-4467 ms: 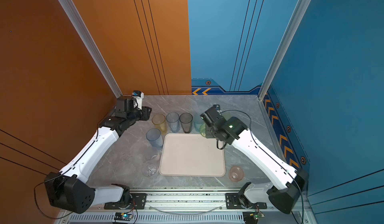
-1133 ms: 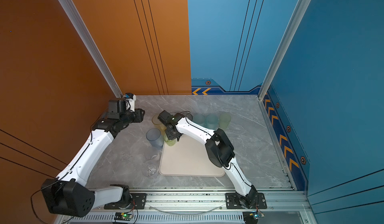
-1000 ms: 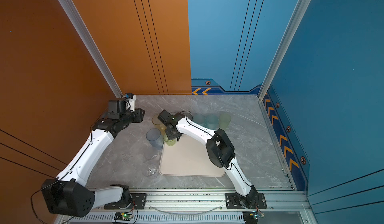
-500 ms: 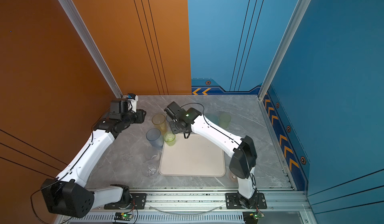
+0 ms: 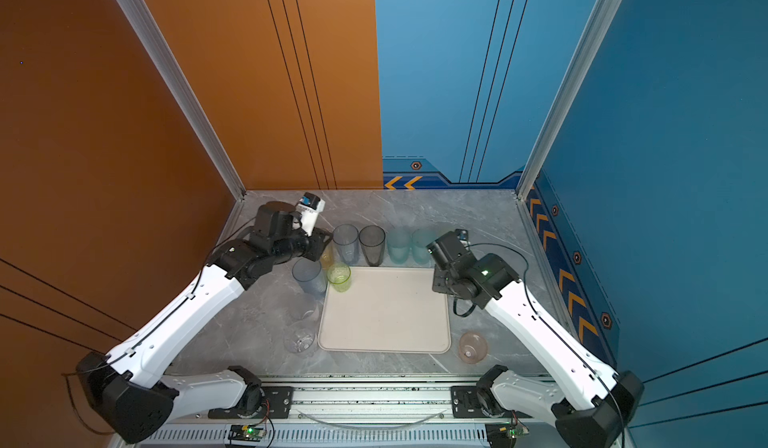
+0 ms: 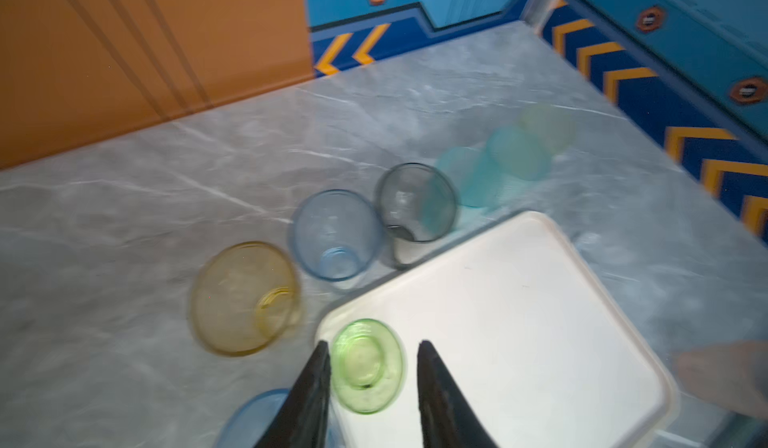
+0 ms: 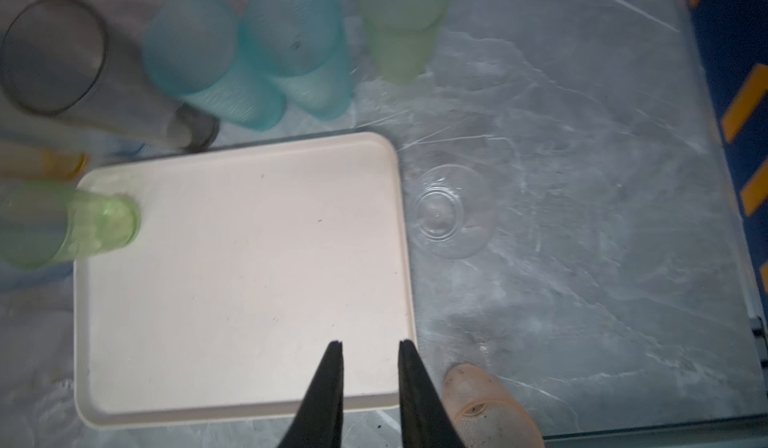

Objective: Place the glasses into the tray
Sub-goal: 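Reach the left gripper across to the peach cup while the right arm withdraws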

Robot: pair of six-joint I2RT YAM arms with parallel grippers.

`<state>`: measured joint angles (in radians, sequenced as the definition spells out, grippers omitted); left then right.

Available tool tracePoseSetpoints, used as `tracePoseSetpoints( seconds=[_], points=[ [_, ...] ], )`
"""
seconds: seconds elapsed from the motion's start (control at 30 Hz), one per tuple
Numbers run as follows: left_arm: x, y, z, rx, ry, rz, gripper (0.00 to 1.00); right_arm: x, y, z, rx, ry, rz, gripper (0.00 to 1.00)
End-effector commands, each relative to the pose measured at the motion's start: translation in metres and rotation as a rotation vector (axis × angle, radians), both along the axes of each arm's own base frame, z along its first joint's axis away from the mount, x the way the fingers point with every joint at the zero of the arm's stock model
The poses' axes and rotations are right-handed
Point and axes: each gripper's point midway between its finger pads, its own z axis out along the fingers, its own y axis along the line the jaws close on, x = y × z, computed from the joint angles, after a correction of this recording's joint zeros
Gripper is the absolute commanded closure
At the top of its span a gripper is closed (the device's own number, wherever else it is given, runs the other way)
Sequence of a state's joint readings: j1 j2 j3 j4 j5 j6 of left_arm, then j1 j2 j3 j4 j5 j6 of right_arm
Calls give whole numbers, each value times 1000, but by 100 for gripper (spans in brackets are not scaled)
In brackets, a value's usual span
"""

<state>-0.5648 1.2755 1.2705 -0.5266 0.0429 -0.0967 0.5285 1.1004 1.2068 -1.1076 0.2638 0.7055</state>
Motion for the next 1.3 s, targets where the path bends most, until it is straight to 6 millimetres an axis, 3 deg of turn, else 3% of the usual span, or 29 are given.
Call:
tracePoseSetpoints(
  seconds=[0.0, 0.1, 0.2, 0.4, 0.5, 0.67, 0.77, 1.0, 1.27],
  points=[
    [-26, -43, -20, 33, 89, -141, 69, 8, -36, 11, 8, -55, -134, 74],
    [-53, -83, -33, 61, 117, -267, 69, 27, -59, 24, 55, -127, -204, 71],
    [-83, -119, -40, 102, 112, -392, 67, 45, -79, 23, 129, -156, -251, 70],
    [-136, -166, -51, 133, 124, -596, 64, 70, -122, -6, 227, -127, -333, 70],
    [-152, -187, -56, 162, 114, -640, 64, 78, -139, -21, 276, -113, -366, 70],
    [-162, -225, -71, 198, 147, -657, 68, 85, -144, -30, 304, -110, -355, 71],
    [-165, -243, -90, 246, 206, -661, 70, 90, -145, -31, 305, -108, -338, 70],
    [-179, -285, -113, 274, 295, -715, 70, 100, -162, -39, 347, -99, -347, 69],
    [-185, -309, -133, 280, 380, -732, 65, 103, -168, -45, 377, -111, -342, 68]
  ],
)
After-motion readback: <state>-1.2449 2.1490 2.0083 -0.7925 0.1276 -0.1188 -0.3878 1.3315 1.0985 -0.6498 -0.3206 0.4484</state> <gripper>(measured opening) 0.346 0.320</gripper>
